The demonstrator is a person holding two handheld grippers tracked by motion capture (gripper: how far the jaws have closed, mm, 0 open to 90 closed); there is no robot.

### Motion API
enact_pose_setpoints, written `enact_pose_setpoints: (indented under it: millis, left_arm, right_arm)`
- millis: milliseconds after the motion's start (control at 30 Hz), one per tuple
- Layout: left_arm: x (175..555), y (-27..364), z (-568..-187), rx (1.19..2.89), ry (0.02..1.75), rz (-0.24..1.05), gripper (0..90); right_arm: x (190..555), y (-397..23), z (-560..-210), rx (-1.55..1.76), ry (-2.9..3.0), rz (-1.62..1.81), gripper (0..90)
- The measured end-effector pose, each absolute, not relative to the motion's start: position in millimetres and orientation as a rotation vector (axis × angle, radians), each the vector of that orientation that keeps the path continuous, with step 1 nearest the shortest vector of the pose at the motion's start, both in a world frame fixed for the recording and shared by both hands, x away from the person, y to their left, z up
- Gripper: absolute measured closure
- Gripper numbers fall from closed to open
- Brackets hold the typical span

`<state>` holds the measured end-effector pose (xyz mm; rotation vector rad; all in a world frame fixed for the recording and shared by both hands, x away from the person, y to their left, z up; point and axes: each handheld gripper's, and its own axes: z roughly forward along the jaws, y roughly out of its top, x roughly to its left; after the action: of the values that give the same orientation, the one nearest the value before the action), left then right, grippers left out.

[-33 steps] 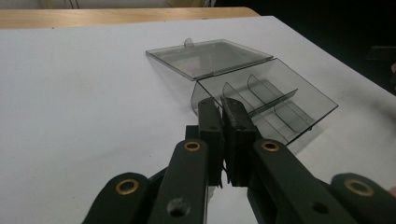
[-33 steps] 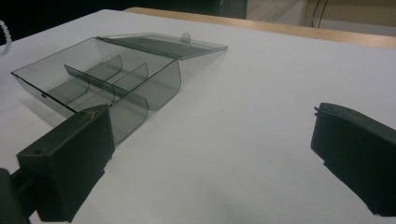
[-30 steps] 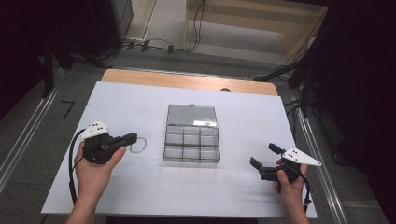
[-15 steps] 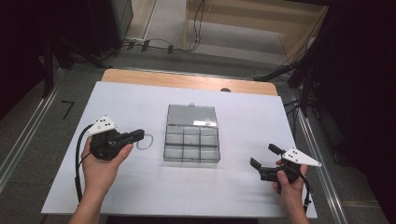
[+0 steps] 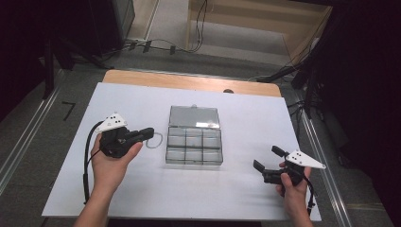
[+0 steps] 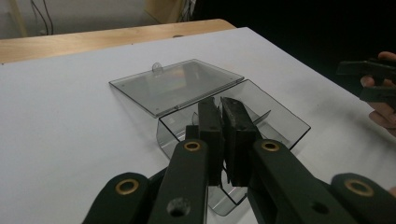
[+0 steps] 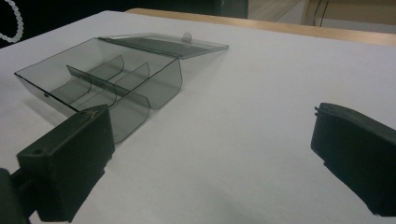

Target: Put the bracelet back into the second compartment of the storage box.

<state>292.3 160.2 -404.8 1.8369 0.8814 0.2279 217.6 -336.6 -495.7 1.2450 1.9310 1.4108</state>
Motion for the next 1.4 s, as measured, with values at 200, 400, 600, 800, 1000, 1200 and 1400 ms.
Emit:
enact_pose_setpoints:
  millis: [200, 400, 600, 800, 1000, 1200, 1400]
  left_arm:
    - [296, 153, -402, 1.843, 0.864, 0.223, 87.0]
    - [299, 146, -401, 1.838, 0.854, 0.211, 87.0]
    - [302, 141, -402, 1.838, 0.842, 0.201, 87.0]
    - [304, 135, -401, 1.843, 0.829, 0.197, 87.0]
    - [306, 131, -401, 1.836, 0.824, 0.186, 87.0]
    - [309, 125, -400, 1.833, 0.816, 0.178, 87.0]
    - [314, 118, -398, 1.836, 0.802, 0.17, 87.0]
  right_arm:
    - [217, -336, -496, 1.249, 1.931, 1.41, 0.0]
    - [217, -336, -496, 1.249, 1.932, 1.411, 0.0]
    - [218, -337, -496, 1.243, 1.932, 1.41, 0.0]
    - [218, -337, -496, 1.242, 1.932, 1.409, 0.0]
    - [218, -337, -496, 1.24, 1.933, 1.409, 0.0]
    - [218, -336, -497, 1.247, 1.936, 1.41, 0.0]
    - [218, -336, -497, 1.244, 1.938, 1.408, 0.0]
